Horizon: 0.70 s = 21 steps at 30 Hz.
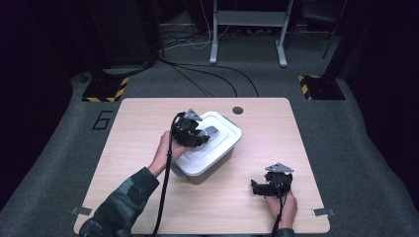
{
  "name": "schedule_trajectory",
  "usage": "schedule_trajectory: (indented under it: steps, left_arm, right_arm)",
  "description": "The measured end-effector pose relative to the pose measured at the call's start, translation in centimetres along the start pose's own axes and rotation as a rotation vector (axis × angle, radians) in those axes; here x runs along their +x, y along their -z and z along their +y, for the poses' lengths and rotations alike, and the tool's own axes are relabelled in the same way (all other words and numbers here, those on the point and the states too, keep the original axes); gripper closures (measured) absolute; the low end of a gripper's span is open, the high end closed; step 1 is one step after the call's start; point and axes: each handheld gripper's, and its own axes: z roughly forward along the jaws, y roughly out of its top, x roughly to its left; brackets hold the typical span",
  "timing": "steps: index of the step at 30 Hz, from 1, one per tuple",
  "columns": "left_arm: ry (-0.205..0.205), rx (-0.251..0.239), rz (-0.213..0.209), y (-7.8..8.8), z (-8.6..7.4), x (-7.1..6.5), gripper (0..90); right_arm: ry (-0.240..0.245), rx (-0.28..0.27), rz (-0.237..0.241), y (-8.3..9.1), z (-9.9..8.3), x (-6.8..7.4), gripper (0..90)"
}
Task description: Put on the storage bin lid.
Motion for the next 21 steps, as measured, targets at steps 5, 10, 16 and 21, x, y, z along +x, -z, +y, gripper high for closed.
schedule_trajectory:
  steps: [5,10,16,21]
  left_arm:
    - [-0.008,-0.001,0.009,0.0,-0.1,-0.2,65.3]
    - [-0.017,0.002,0.030,0.3,0.2,-0.2,54.4]
    - [-0.011,-0.005,0.019,1.4,0.6,-0.1,33.6]
    - [-0.017,-0.028,0.028,3.0,0.9,0.3,21.2]
  right_arm:
    - [-0.001,-0.001,0.000,0.0,0.0,0.0,0.5]
    - [-0.007,-0.002,0.000,0.0,0.0,0.1,0.5]
    - [0.002,-0.001,0.000,0.0,0.0,0.0,0.5]
    - [-0.004,0.000,0.000,0.0,0.0,0.0,0.5]
